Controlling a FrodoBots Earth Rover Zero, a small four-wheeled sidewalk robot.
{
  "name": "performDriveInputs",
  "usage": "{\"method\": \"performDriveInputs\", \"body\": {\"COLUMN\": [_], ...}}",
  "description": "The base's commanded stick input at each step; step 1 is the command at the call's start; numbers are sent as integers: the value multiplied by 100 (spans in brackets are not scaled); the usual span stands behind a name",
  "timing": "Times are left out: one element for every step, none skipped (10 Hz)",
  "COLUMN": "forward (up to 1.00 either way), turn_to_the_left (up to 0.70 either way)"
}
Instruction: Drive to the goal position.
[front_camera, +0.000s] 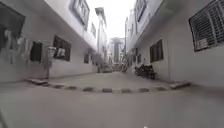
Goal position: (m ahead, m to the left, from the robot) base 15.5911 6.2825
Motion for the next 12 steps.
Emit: {"method": "performDriveInputs", "body": {"forward": [100,100,100,100,100,100,100,100,100,100,100,100], "turn_to_the_left": [2,2,2,-11,-31,-38,-16,2,2,2,2,2]}}
